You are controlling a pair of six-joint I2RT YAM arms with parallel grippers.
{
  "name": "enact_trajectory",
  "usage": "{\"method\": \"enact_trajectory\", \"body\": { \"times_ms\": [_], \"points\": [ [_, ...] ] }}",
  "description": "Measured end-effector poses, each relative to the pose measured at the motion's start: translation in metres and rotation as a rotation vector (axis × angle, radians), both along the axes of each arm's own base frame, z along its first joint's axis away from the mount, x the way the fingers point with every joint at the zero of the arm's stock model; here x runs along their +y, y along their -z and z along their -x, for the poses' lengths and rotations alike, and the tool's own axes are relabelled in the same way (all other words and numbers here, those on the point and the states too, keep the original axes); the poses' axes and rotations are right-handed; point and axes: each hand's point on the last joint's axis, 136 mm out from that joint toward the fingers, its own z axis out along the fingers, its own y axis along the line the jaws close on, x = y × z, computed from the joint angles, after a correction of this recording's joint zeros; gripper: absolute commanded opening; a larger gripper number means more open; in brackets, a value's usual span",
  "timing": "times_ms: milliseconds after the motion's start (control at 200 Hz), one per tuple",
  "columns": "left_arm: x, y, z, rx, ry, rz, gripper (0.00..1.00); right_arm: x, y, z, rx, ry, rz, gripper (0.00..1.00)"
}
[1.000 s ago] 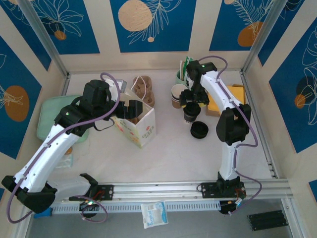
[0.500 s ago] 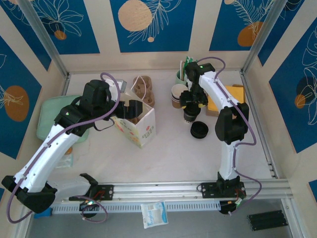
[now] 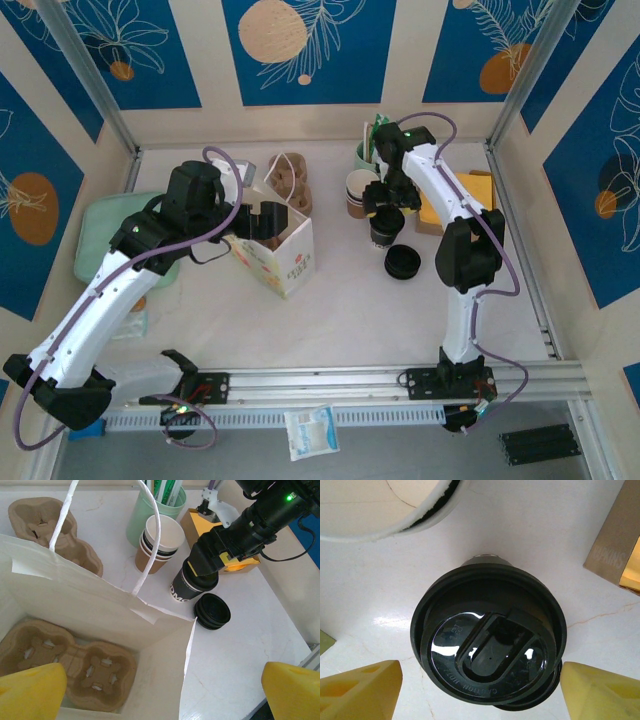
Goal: Pack the takeout coffee
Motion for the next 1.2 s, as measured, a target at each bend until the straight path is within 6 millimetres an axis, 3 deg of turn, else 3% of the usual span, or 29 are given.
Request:
{"method": "enact_trajectory", "body": {
  "times_ms": [300,705,1200],
  "points": [
    [0.000,0.000,0.000,0.001,0.000,0.000,0.99,0.000,0.005,-0.001,0.000,0.000,0.000,0.86],
    [0.000,0.000,0.000,0.000,0.000,0.000,0.99,-0.001,0.023,0.000,0.030,-0.011,0.014,0.81],
    [0.000,0.000,0.000,0.000,0.000,0.000,0.99,-0.002,0.024,-0.001,0.019,-0.010,0.022,0.70]
  ]
}}
